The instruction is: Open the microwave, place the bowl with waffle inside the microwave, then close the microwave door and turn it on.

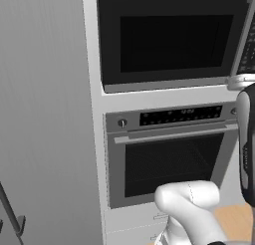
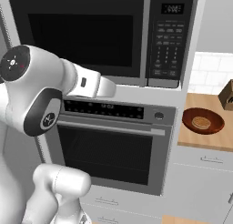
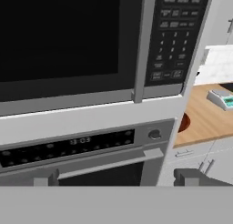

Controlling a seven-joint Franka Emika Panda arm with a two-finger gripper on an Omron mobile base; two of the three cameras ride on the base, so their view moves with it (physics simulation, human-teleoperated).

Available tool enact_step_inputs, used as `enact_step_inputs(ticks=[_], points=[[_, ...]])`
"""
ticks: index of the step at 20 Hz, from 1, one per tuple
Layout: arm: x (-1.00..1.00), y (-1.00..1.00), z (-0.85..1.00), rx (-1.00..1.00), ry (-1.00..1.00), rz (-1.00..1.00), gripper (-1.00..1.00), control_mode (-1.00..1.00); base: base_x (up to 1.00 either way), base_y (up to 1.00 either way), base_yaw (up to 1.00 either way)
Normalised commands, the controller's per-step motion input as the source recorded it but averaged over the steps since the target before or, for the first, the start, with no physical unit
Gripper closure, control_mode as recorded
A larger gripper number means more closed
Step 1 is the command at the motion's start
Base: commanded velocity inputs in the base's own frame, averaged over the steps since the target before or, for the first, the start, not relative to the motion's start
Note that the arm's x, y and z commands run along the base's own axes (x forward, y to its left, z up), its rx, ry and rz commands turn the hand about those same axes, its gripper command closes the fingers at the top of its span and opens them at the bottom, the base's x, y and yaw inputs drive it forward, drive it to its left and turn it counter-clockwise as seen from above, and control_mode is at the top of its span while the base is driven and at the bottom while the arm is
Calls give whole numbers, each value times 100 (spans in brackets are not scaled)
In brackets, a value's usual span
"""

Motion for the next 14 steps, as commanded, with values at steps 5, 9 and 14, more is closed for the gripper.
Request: enact_step_inputs(ticks=[5,9,14], points=[[3,-44,12,0,0,0,-100,-100,0,0,0],[17,-37,14,0,0,0,-100,-100,0,0,0],[35,-28,6,0,0,0,-100,-100,0,0,0]])
